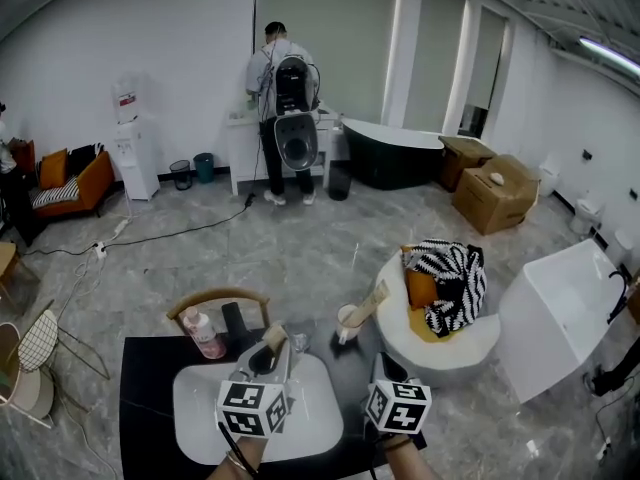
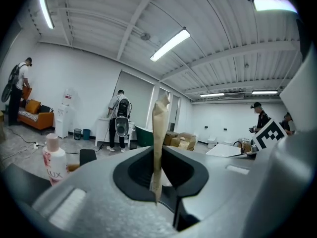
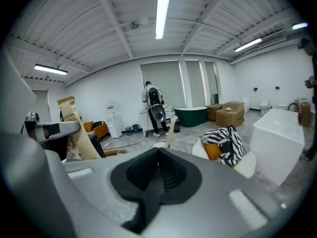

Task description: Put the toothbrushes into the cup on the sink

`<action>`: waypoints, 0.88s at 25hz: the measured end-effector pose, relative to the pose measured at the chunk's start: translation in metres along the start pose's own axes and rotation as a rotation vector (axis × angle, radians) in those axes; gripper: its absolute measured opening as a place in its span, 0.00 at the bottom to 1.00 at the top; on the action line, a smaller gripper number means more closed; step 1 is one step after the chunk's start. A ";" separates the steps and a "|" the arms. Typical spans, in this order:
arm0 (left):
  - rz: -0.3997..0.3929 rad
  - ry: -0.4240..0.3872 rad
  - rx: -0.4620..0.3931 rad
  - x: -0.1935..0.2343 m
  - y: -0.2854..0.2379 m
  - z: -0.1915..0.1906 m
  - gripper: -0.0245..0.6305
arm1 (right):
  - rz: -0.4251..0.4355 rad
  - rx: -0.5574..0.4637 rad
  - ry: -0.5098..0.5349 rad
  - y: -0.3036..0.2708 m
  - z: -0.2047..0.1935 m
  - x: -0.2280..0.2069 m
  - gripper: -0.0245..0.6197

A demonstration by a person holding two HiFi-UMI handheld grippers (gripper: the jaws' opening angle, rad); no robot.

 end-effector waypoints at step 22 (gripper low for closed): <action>-0.025 -0.045 -0.038 0.012 -0.067 0.015 0.10 | -0.085 0.012 -0.043 -0.007 -0.005 -0.043 0.04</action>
Point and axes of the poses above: the fingertips, and each gripper's own axes: y backward along the fingers, x to its left, z out of its top, the point moved 3 cm from there along y, backward along the fingers, and after that the axes turned 10 degrees about -x, right-handed, at the moved point
